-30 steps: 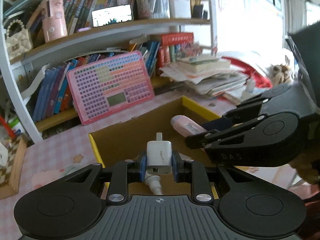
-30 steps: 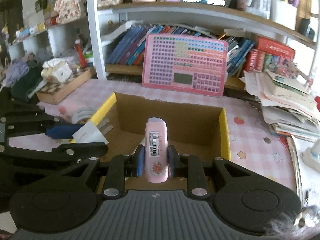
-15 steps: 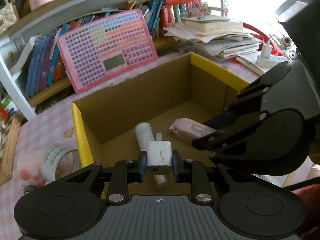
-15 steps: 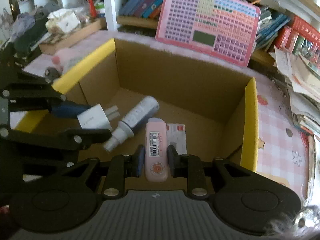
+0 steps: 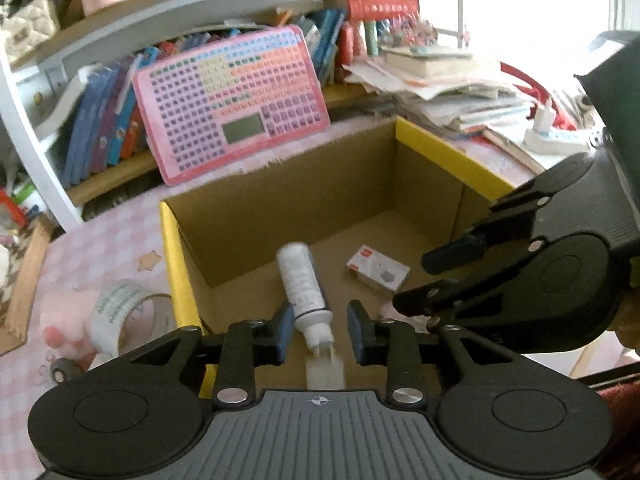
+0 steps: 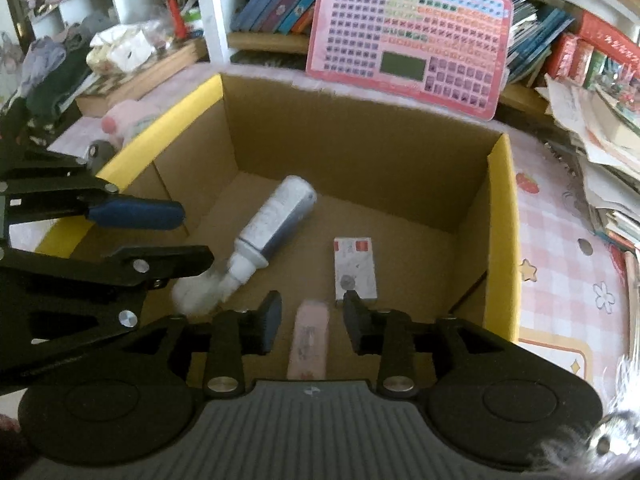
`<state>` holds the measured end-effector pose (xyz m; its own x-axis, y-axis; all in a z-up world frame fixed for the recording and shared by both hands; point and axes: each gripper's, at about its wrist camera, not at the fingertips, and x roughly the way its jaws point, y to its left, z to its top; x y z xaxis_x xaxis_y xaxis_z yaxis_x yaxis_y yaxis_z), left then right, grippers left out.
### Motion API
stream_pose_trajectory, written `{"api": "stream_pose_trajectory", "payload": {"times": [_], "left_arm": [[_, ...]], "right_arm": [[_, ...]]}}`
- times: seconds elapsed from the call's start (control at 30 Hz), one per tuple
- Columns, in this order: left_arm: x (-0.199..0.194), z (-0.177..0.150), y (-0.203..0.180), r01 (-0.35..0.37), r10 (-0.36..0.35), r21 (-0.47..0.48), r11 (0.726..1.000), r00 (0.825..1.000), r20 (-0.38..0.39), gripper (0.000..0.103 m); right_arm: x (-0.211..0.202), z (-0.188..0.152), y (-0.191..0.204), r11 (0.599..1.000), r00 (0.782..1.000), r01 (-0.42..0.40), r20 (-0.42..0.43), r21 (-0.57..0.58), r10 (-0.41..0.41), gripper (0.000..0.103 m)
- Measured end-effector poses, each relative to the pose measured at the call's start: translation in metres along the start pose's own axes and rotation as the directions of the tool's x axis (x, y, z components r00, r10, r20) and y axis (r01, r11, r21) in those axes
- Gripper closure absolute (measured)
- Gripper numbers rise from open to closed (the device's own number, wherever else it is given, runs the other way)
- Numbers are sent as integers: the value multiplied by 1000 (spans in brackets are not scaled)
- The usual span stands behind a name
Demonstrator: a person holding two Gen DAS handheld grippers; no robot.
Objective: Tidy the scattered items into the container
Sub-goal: 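Lower both items into the yellow box and open both tools, then withdraw both tools from the box back toward the remaining items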
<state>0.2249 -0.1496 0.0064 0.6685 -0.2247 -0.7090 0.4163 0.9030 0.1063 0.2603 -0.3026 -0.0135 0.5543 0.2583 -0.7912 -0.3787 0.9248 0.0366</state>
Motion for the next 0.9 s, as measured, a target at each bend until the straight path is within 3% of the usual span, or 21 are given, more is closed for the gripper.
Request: {"api": "stream_pose_trajectory", "payload": {"times": [0.13, 0.37, 0.67, 0.9], "left_arm": [[-18, 1, 0, -37, 39, -33, 999, 997, 59, 50], [-52, -4, -1, -86, 98, -92, 992, 986, 135, 30], [-77, -29, -4, -117, 133, -106, 988, 977, 167, 23], [-94, -49, -2, -80, 94, -74, 994, 976, 199, 23]], "right_arm": [[-17, -2, -4, 999, 997, 18, 76, 46, -21, 53], [-51, -9, -1, 996, 980, -14, 201, 88, -4, 52], [-78, -24, 21, 995, 961, 3, 276, 100, -31, 52], [-93, -44, 41, 985, 950, 61, 292, 164, -107, 52]]}}
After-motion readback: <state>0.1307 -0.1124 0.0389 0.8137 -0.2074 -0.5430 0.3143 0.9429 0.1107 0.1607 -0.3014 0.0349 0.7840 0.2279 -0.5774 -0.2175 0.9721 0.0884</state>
